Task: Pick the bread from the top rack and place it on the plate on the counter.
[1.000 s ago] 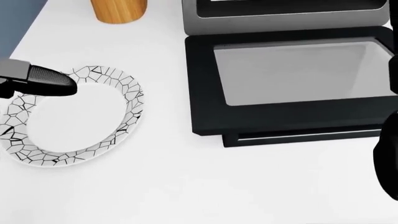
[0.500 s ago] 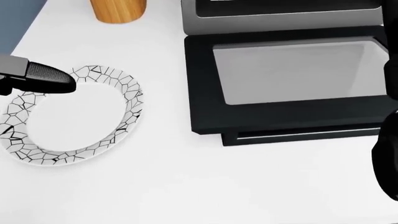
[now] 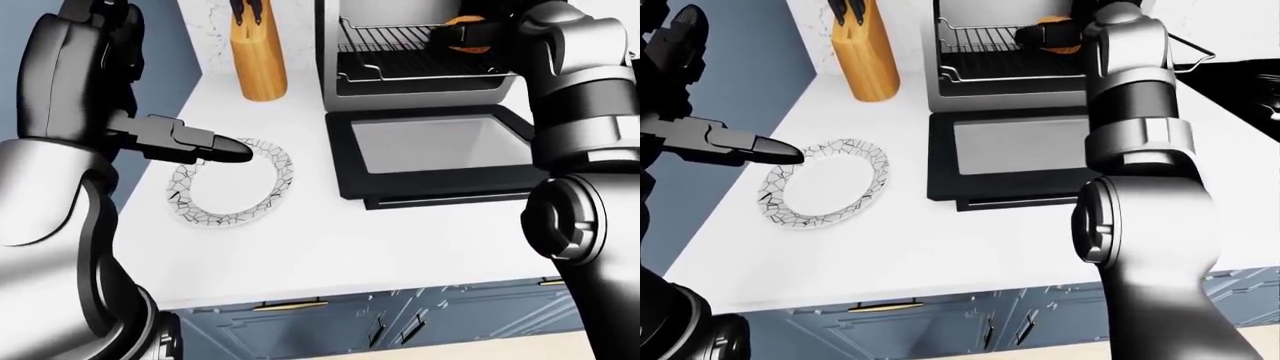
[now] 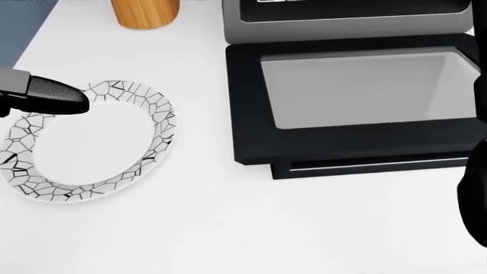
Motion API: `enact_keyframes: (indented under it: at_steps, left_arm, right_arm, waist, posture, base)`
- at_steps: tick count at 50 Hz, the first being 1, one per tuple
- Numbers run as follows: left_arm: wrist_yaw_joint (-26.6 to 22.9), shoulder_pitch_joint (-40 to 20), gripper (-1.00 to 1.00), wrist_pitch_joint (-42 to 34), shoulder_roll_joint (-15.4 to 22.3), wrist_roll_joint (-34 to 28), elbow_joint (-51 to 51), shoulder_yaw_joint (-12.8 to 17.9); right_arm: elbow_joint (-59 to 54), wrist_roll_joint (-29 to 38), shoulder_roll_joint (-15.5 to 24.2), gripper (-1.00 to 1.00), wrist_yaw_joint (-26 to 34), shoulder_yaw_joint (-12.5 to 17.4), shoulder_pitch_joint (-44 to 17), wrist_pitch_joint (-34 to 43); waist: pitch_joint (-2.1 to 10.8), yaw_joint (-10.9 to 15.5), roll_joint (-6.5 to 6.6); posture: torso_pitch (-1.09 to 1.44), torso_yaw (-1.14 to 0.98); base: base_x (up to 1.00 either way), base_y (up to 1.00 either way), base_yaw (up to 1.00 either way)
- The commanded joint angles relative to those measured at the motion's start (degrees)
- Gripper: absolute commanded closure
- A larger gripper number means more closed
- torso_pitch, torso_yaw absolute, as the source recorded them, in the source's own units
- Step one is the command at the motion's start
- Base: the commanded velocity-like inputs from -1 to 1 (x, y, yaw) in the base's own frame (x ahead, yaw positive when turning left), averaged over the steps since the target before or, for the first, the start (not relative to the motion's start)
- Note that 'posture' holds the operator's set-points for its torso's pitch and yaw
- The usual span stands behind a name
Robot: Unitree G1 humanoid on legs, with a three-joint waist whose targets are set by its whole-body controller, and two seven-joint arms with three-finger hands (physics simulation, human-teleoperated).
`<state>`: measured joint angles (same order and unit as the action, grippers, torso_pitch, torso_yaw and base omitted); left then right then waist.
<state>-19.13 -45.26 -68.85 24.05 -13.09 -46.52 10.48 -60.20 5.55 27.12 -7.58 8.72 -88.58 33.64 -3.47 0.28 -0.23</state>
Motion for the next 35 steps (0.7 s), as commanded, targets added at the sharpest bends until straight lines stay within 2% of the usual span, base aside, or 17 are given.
enact_keyframes:
  at_steps: [1, 9, 12, 24, 33, 35]
  left_arm:
    - [0.34, -1.5, -1.0, 1.41, 0.65, -0.33, -0.62, 0.57]
    - [0.22, -2.42, -1.0, 1.05, 1.02, -0.41, -0.33, 0.33]
    - [0.07, -2.92, -1.0, 0.9, 1.25, -0.43, -0.17, 0.21]
    - [-0.35, -3.46, -1.0, 0.3, 1.82, -0.67, -0.44, 0.37]
    - [-0.62, -3.05, -1.0, -0.11, 2.09, -0.73, -1.22, 0.79]
    - [-0.68, -2.91, -1.0, -0.15, 2.21, -0.76, -1.34, 0.76]
  right_arm:
    - [1.83, -0.38, 0.43, -0.42, 0.36, 0.18, -1.92, -0.29]
    - [3.13, -0.57, 0.81, -0.07, 0.88, 0.13, -1.36, 1.36]
    - [3.53, -0.52, 0.9, 0.13, 1.21, 0.03, -1.31, 1.8]
    - [6.01, 0.55, 0.66, 0.38, 4.01, -0.7, 0.34, 3.33]
    - [8.15, 2.35, -0.01, 0.83, 6.99, -1.4, 1.42, 4.51]
    - [8.94, 2.59, -0.11, 0.87, 7.62, -1.31, 1.58, 5.13]
  waist:
    - [1.52, 0.07, 0.02]
    - [1.52, 0.05, -0.06]
    - [1.51, 0.03, -0.07]
    - [1.45, 0.02, -0.13]
    - [1.54, -0.02, -0.13]
    - [1.54, -0.01, -0.15]
  posture:
    - [0.0, 0.0]
    - [0.0, 0.0]
    - [0.0, 0.0]
    - [0.0, 0.0]
    - [0.0, 0.0]
    - [0.0, 0.0]
  base:
    - [0.0, 0.0, 0.0]
    - [0.0, 0.0, 0.0]
    - [0.0, 0.0, 0.0]
    - [0.0, 0.0, 0.0]
    - [0.0, 0.0, 0.0]
    - [0.0, 0.0, 0.0]
